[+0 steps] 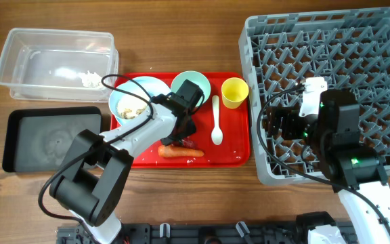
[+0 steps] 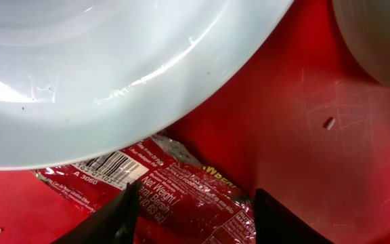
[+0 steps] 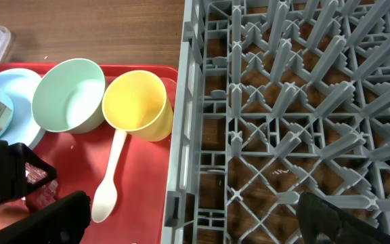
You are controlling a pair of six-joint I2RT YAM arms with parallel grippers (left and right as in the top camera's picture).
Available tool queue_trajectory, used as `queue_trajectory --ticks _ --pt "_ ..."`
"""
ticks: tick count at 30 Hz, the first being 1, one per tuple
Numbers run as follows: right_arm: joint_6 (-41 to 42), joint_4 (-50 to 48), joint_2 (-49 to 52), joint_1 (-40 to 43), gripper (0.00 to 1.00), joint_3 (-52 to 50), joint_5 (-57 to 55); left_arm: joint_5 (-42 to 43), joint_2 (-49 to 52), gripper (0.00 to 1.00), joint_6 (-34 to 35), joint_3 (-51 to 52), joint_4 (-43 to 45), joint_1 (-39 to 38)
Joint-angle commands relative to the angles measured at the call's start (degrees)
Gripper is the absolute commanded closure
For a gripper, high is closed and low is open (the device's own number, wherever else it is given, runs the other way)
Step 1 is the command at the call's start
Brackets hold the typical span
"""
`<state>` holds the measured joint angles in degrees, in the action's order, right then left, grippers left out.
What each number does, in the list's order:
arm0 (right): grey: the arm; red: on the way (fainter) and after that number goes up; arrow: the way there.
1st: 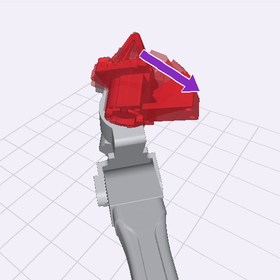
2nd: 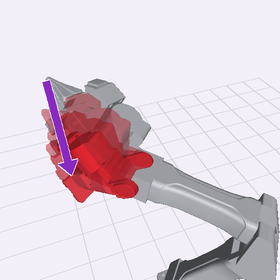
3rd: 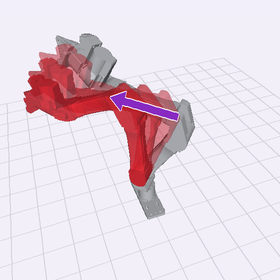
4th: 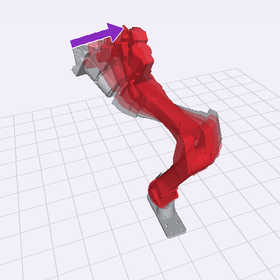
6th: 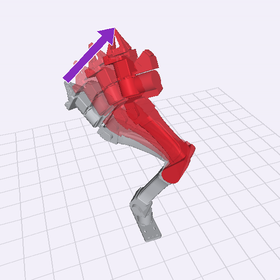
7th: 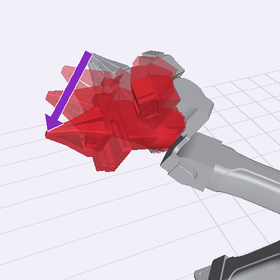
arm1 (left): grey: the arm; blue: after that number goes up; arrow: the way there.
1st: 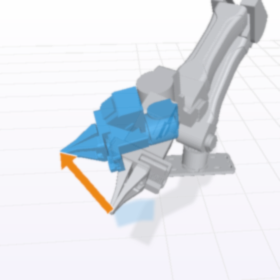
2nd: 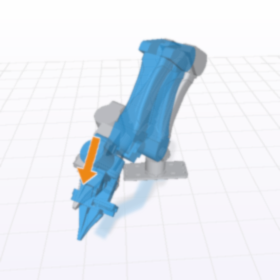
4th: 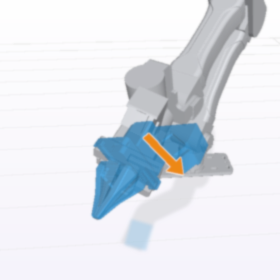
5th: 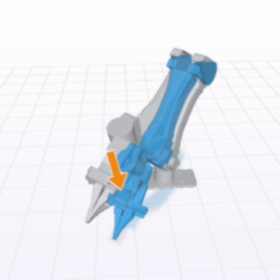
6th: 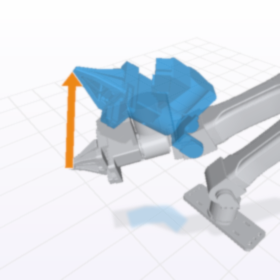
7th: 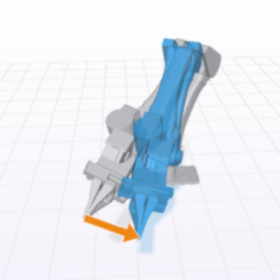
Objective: Sort waste into correct bins and load items into the dishwasher rack
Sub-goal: 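Close the left gripper on the red wrapper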
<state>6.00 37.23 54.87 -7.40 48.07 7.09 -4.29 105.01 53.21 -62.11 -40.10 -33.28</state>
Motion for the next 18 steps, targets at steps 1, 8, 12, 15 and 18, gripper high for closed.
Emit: queue_trajectory --ticks 1,8,12,15,18 --pt "0.4 -0.3 0.0 -0.1 0.00 1.1 0.7 -1.2 1.2 0.43 -0.5 -0.5 -0.3 0.0" --pt "0.4 -0.3 0.0 -0.1 0.00 1.1 0.7 -1.2 1.2 0.42 -0.5 -0.5 -0.3 0.0" --pt "0.4 -0.3 0.0 -0.1 0.00 1.1 0.7 -1.2 1.2 0.66 -0.5 -0.5 -0.2 0.0" --pt "0.4 -0.3 0.0 -0.1 0.00 1.1 0.7 -1.2 1.2 0.93 -0.5 -0.5 -0.2 0.0" --pt "0.4 -0.3 0.0 -0.1 0.00 1.1 0.7 -1.2 1.2 0.81 -0.5 -0.5 -0.5 0.0"
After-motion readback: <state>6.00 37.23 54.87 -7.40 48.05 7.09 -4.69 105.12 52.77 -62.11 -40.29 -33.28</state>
